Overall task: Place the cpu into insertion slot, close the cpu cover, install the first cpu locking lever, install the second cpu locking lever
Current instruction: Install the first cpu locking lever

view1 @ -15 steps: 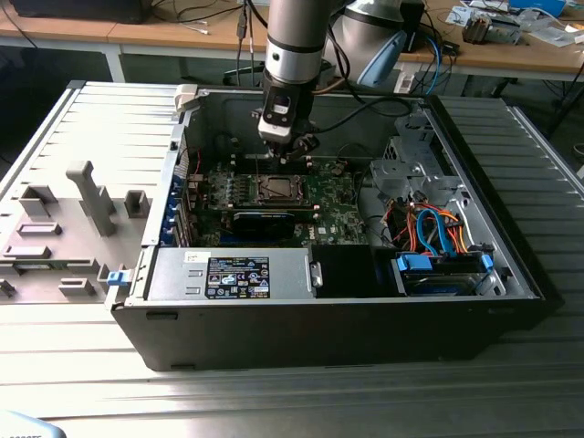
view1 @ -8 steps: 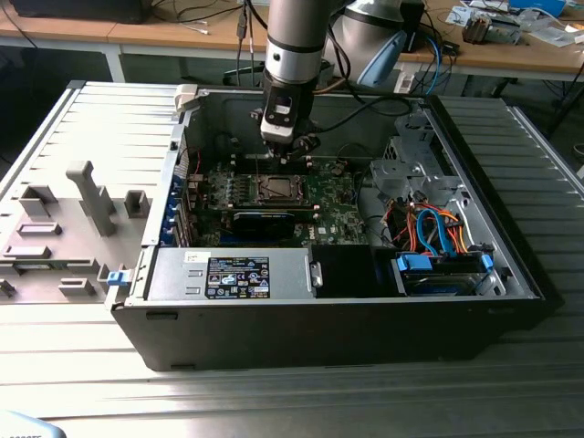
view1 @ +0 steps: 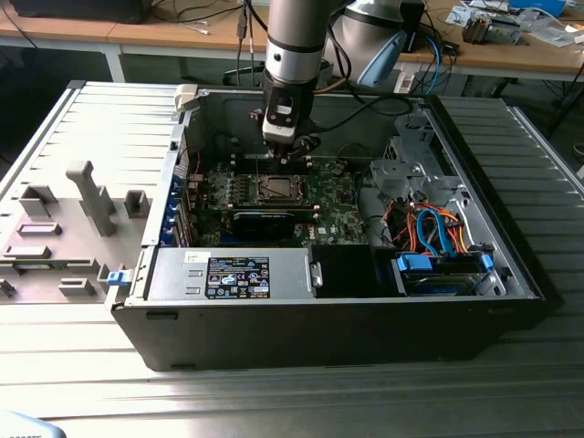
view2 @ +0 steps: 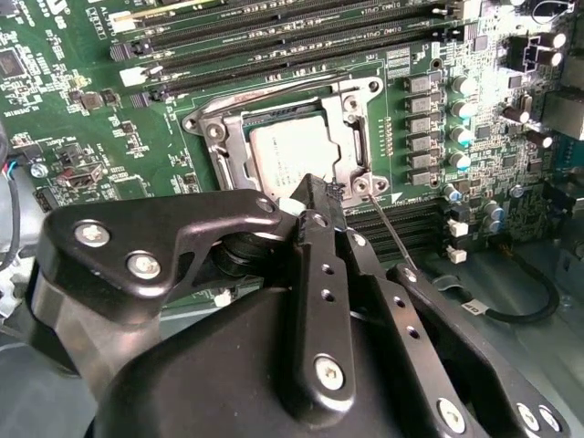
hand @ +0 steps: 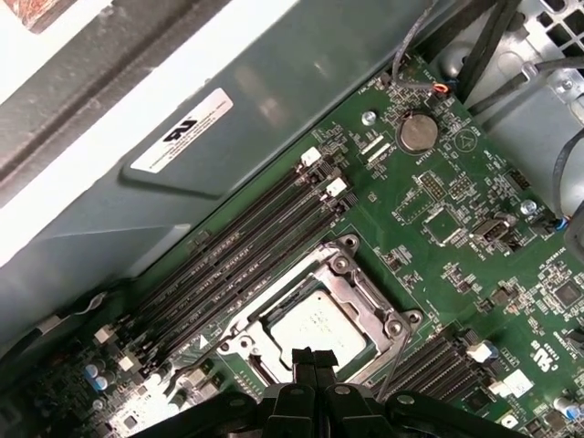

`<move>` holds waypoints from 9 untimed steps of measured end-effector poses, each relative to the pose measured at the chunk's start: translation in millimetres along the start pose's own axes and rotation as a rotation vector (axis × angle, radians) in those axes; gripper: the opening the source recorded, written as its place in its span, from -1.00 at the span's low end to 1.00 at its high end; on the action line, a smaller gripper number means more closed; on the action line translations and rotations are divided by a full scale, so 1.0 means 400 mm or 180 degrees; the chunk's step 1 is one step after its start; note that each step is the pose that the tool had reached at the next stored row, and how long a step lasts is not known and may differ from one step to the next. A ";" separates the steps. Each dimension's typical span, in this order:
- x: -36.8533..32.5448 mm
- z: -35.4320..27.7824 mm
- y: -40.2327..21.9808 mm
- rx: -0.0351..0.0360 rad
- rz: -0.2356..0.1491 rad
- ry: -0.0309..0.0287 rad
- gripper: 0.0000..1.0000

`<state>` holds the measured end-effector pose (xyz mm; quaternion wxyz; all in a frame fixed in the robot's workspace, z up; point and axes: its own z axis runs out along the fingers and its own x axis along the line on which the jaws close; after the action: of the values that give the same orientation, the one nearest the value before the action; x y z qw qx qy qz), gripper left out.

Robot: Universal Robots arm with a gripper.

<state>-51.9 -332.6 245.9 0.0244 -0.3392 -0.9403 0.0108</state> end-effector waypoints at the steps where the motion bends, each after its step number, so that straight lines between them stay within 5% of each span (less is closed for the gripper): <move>1: 0.000 0.000 0.000 0.0000 -0.0010 0.0000 -0.79; 9: 0.000 0.000 0.000 0.0004 -0.0104 -0.0004 -0.79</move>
<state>-51.9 -332.6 245.9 0.0243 -0.3237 -0.9458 0.0112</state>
